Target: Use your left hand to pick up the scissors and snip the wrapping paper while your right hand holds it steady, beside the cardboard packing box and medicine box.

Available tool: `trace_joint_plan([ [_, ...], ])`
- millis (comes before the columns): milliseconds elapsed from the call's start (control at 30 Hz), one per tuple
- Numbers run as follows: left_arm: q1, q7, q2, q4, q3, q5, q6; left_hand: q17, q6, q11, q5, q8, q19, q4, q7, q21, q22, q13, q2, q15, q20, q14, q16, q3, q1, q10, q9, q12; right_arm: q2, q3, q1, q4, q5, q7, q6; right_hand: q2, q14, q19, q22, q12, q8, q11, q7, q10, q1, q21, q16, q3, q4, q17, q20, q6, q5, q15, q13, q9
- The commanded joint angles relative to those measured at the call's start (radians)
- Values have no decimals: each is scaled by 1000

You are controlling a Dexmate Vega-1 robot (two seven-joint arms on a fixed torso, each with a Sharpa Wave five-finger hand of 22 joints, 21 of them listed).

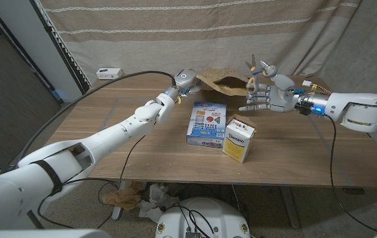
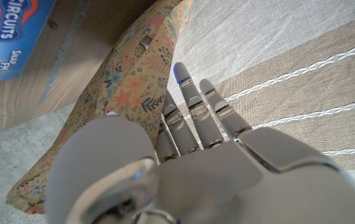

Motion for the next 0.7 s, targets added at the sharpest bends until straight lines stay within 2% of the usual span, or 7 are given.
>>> trace_joint_plan([
  [33,-9,27,-10,32,6,-20,-5,-1,20,2,1,1,10,-23,2,7,1,2,0,-110,-65,2,-1,10,1,14,0,-4,-34,-37,60,5,21,-5,-39,-12,14,3,2,590,-8,-22,216,37,-3,-5,-9,-6,-2,-1,-2,-124,-2,-82,10,7],
  [200,-15,52,-13,36,7,-18,-1,-1,19,2,-1,-5,12,-32,1,9,0,1,0,-109,-69,3,-1,18,-6,13,-2,-6,-52,-44,75,9,33,4,-57,-12,17,5,2,588,-12,-24,216,38,-3,-5,-10,-6,-2,0,-2,-123,-2,-79,6,9],
  [367,-20,78,-16,48,6,-22,-4,-1,17,1,-1,-8,11,-32,2,10,1,1,2,-109,-68,3,-2,21,-13,9,-3,-8,-70,-29,66,1,33,2,-74,-10,17,7,2,586,-17,-24,216,38,-2,-5,-16,-5,-3,-5,-3,-121,-2,-76,5,11],
  [700,-27,77,-9,43,13,-20,-4,-1,19,1,-1,-13,10,-37,1,12,1,1,5,-109,-69,0,-2,30,-25,5,-2,-9,-61,-16,53,6,35,9,-76,-12,16,6,2,586,-22,-23,216,37,-6,-6,-20,-6,-1,-4,-3,-119,-4,-76,5,15],
])
